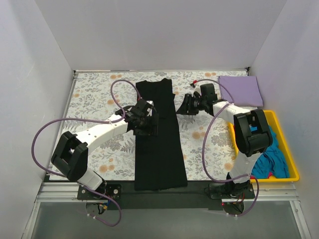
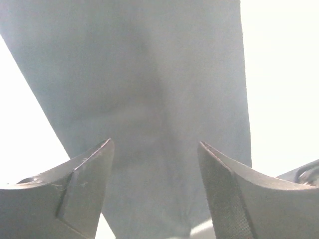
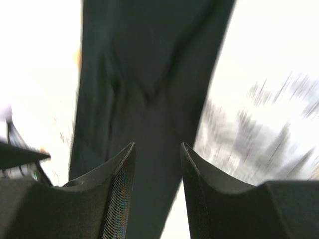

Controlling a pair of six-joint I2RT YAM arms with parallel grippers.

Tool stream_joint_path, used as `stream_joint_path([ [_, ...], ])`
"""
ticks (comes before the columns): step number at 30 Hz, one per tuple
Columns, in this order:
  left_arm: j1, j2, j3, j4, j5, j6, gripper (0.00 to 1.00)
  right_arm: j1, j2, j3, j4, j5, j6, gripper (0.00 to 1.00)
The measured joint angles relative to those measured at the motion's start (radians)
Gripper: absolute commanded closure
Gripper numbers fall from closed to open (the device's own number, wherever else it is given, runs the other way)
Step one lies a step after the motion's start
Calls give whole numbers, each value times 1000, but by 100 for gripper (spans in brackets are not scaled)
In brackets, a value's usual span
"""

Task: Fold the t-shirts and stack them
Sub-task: Fold the tshirt

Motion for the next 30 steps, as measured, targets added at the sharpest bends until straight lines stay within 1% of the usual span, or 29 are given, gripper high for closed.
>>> stream_joint_path([
  [2, 0, 13, 55, 46, -27, 35, 37, -23, 37, 93, 5, 7, 8, 52],
  [5, 0, 67, 128, 133, -54, 100, 40, -51, 109, 211, 22, 18, 26, 53],
  [10, 0, 224, 204, 262, -87, 236, 43, -80, 254, 354, 34, 41, 58, 54],
  [13, -1, 312, 228, 306, -105, 310, 44, -80, 333, 404, 55, 43, 88, 56],
  [19, -8, 407, 271, 349, -136, 417, 45, -79, 467, 512, 79, 29, 140, 57],
  [25, -19, 447, 311, 382, -170, 488, 48, -79, 509, 555, 103, 13, 166, 57],
  [26, -21, 452, 316, 387, -174, 499, 50, -79, 509, 560, 106, 11, 169, 57],
  [27, -23, 458, 324, 391, -179, 510, 56, -79, 510, 566, 109, 9, 174, 57],
  [30, -29, 484, 345, 402, -185, 543, 59, -79, 519, 591, 132, 2, 184, 57],
])
